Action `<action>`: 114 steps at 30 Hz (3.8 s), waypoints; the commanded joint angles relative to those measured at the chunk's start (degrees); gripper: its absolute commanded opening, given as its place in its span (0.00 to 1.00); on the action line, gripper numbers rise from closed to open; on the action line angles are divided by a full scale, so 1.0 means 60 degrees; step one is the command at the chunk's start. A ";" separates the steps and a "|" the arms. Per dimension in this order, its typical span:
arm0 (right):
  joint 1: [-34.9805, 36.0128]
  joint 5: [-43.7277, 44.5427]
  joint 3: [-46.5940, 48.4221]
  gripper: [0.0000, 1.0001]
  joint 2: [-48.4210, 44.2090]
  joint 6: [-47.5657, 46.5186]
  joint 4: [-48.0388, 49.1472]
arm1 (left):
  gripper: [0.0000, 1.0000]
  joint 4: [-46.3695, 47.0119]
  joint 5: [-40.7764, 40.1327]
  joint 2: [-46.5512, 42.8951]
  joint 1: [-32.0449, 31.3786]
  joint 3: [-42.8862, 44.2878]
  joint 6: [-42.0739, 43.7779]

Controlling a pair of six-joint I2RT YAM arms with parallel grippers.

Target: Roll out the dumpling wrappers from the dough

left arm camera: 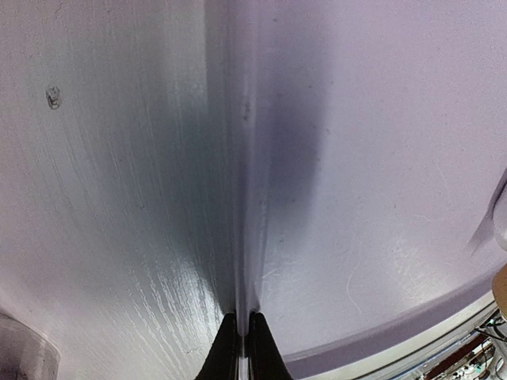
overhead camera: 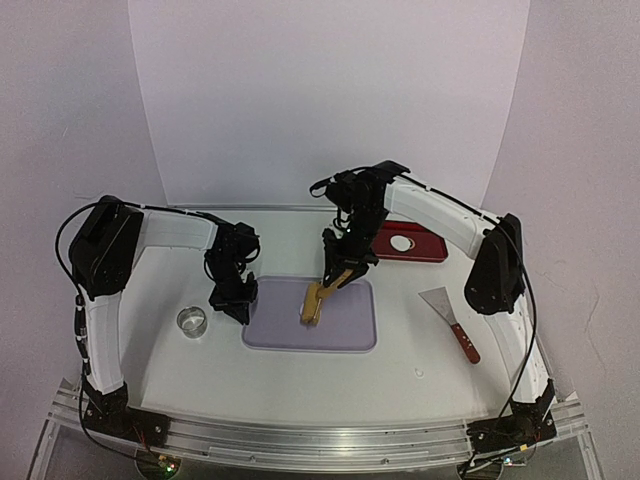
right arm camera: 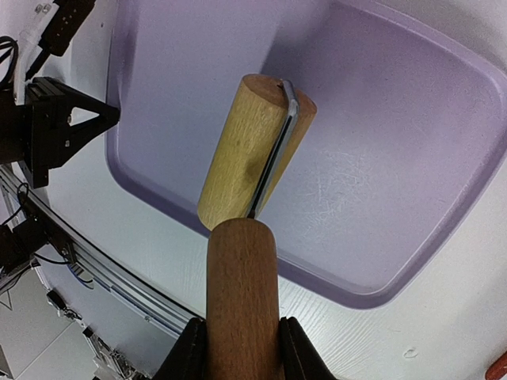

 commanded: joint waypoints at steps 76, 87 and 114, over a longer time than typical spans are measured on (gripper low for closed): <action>-0.1451 0.3154 -0.4440 0.00 0.2261 -0.0900 -0.0318 | 0.00 -0.1236 -0.0317 0.1076 0.0569 0.1501 0.0754; -0.1450 0.3202 -0.5048 0.00 0.1675 -0.0616 0.0125 | 0.00 -0.0842 -0.0268 0.0774 0.0571 0.1063 0.0596; -0.0647 -0.1747 -0.0268 0.00 -0.1196 0.0983 0.0643 | 0.00 -0.0753 -0.0857 0.0836 0.0560 0.1097 0.0916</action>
